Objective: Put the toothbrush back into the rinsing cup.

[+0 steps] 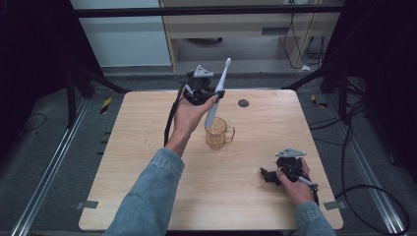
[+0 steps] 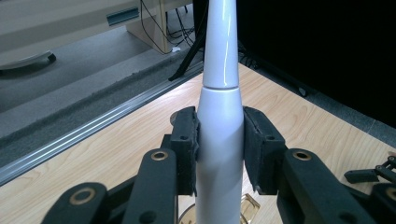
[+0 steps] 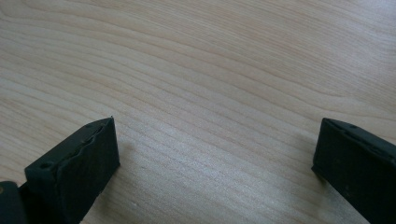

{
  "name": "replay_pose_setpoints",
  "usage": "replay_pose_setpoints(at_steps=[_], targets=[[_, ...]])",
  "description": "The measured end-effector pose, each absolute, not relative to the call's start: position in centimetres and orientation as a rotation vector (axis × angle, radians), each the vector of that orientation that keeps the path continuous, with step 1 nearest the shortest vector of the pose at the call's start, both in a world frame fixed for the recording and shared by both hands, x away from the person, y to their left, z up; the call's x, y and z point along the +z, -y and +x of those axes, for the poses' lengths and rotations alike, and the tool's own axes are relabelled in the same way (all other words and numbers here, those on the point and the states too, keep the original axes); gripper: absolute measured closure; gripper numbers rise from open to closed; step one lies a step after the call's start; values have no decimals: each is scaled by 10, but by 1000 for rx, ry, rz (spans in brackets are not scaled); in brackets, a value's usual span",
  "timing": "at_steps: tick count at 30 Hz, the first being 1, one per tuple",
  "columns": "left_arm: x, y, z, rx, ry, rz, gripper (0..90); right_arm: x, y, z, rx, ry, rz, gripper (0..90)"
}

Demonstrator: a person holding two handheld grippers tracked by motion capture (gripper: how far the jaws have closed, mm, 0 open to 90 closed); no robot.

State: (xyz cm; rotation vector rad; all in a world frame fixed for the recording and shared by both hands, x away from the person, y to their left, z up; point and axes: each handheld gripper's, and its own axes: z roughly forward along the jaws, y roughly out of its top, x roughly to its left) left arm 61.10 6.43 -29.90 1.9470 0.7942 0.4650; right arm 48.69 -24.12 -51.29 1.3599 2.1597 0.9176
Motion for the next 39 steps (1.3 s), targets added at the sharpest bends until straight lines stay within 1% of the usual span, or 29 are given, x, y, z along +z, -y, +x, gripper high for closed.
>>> replay_pose_setpoints(at_steps=[5,13,39], targets=[[-303,-59,615,457,-797,1914,671,-513,241,487,920,-2159,1367,3],[-309,-52,620,447,-784,1910,671,-513,241,487,916,-2161,1357,4],[-332,-50,631,450,-781,1908,671,-513,241,487,917,-2163,1354,4]])
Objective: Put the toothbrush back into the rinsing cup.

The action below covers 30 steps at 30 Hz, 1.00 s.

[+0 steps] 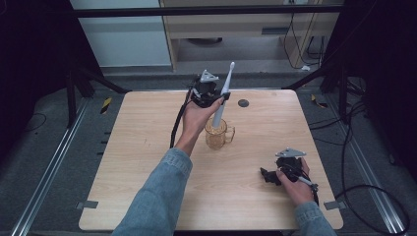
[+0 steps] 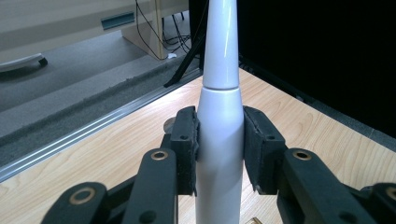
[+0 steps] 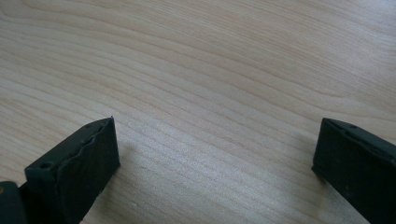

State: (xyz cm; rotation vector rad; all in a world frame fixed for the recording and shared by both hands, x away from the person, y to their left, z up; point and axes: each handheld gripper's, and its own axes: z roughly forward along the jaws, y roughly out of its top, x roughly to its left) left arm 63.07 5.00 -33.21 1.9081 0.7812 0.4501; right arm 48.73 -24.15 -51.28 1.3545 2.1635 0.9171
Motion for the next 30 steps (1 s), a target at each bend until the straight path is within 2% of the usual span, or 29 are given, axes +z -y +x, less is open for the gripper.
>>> replay_pose_setpoints(at_steps=[30], targets=[[-362,-54,628,434,-789,1930,671,-513,241,487,922,-2161,1358,4]])
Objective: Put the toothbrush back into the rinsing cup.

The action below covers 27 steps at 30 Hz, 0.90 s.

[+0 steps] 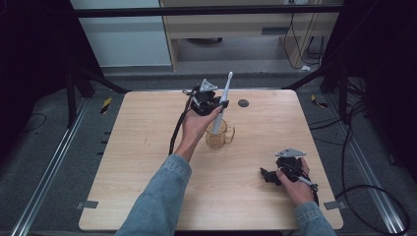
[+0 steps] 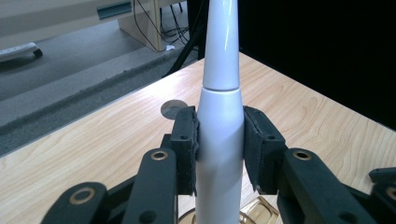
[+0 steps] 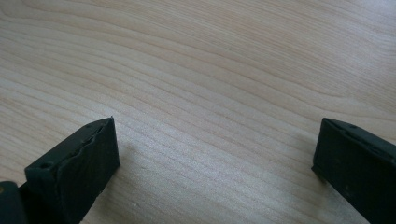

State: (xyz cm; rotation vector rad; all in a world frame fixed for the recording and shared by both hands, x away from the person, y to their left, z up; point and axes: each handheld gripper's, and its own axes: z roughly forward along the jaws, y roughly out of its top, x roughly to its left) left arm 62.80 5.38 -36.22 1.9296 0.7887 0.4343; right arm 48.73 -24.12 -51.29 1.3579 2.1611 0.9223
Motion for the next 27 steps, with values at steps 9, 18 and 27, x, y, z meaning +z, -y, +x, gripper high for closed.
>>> replay_pose_setpoints(at_steps=[9,18,27], targets=[[-374,-55,626,428,-794,1949,671,-513,241,487,920,-2162,1361,3],[-381,-56,626,416,-798,1952,671,-513,241,487,921,-2162,1362,4],[-385,-56,626,413,-801,1959,671,-513,241,487,921,-2162,1362,4]])
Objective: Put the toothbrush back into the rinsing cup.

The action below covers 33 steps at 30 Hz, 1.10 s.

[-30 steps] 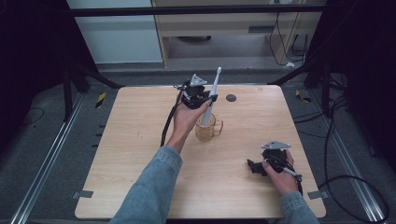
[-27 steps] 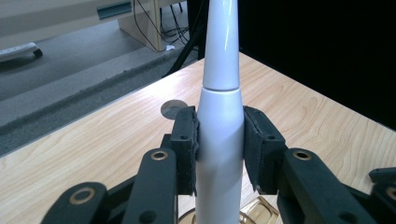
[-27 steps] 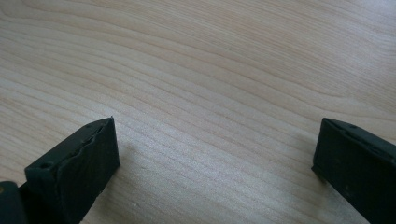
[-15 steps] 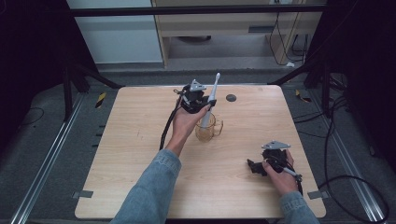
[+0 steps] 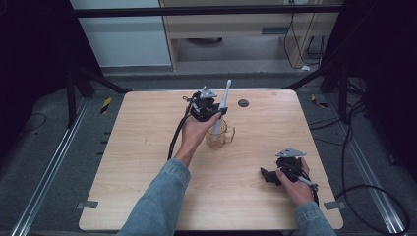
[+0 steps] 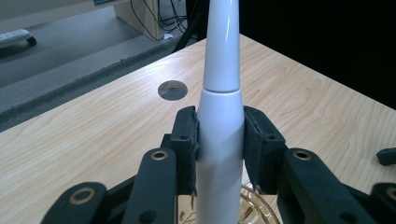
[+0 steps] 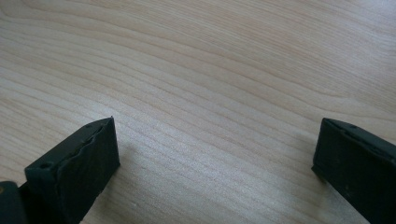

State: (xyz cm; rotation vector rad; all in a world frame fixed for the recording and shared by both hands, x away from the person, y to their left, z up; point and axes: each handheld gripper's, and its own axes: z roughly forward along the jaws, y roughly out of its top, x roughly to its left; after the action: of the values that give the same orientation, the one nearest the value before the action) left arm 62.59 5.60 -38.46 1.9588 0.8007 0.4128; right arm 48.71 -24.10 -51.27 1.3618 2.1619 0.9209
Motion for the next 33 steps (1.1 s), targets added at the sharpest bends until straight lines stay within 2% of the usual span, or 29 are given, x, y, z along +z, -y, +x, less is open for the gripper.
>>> replay_pose_setpoints(at_steps=[33], targets=[[-395,-57,624,404,-810,1983,671,-513,241,487,920,-2160,1363,4]])
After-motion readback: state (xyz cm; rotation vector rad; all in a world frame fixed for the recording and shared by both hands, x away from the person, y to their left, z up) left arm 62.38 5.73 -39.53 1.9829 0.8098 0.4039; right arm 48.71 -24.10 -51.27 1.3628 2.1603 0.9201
